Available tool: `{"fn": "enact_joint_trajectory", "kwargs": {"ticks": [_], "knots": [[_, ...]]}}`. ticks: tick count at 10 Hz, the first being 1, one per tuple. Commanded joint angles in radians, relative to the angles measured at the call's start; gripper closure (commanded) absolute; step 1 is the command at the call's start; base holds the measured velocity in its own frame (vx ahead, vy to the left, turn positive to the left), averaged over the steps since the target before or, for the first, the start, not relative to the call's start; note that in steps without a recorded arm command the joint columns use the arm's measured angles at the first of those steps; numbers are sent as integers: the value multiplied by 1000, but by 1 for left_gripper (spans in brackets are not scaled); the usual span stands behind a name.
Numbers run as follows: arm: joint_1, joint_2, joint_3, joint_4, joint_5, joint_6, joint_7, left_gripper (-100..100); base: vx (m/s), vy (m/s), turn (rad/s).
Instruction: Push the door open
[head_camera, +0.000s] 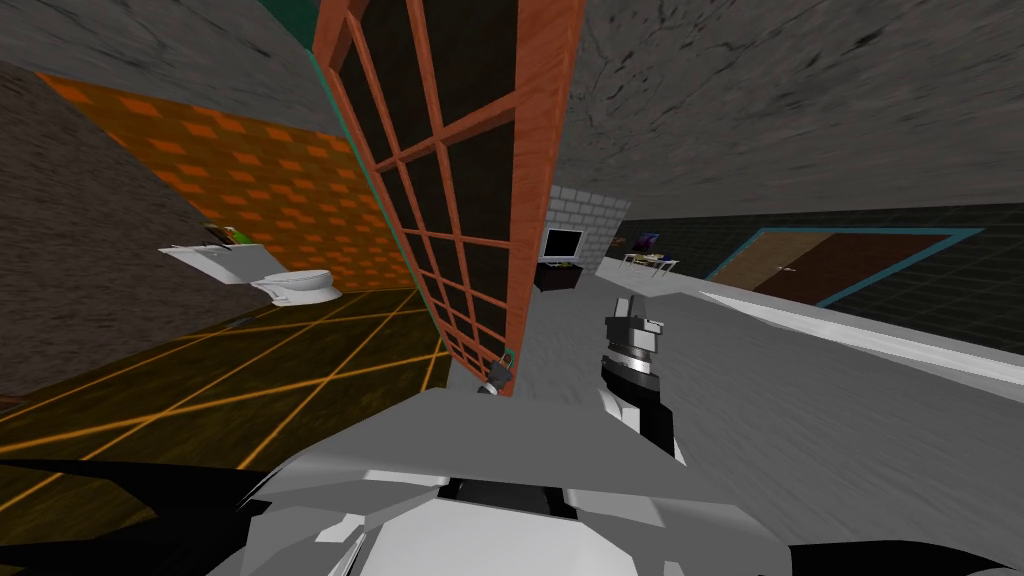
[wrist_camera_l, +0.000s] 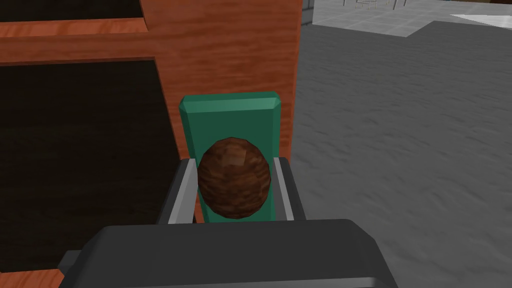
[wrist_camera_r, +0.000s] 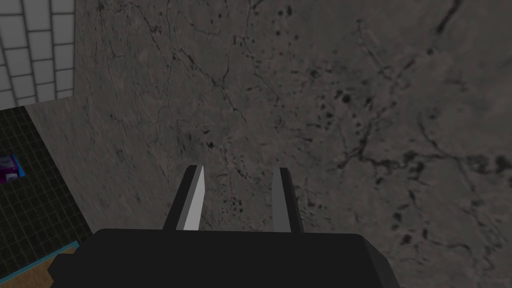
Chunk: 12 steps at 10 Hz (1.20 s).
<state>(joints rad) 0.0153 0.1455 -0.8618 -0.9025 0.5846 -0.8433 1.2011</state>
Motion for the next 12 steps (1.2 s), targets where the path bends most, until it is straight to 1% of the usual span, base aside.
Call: {"fn": "enact_joint_trajectory", "kwargs": {"ticks": [1,2,3,4,5,6,9,11,12], "knots": [[1,0,0,-1,0,-2,1,100,-11,5,5],[1,0,0,-1,0,-2,1,100,-6,1,3],[2,-7,17,6,8,-1,-3,100,90,-67,40],[2,-9,24,8,11,-2,-4,100,129,-134,57],[2,-16,39,12,18,-4,-7,100,170,-135,57],[2,-20,48,14,22,-5,-8,100,179,-137,48],[1,-42,99,28,45,-11,-17,100,194,-180,71],[1,-54,126,35,58,-14,-22,100,206,-175,60],[4,-49,114,39,52,-15,-19,100,98,-88,39]]}}
